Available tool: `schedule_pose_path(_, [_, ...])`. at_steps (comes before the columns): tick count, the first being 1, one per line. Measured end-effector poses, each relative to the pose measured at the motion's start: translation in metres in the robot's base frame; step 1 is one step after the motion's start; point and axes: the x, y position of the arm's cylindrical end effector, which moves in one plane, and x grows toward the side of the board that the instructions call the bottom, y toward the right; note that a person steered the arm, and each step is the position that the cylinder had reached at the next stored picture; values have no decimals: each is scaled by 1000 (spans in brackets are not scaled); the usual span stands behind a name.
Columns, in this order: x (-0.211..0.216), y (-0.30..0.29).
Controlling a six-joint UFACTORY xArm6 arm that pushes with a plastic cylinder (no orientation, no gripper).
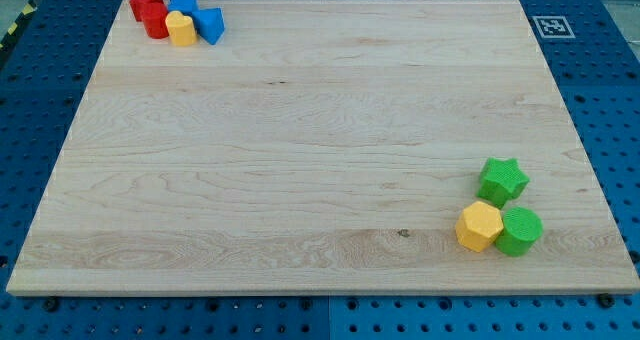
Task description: Push the yellow heart diagonally bottom right to the red circle
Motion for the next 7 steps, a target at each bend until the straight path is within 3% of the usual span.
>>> schedule_pose_path(3, [1, -19])
schedule_pose_path(4, [19, -15])
schedule_pose_path(7, [74, 49])
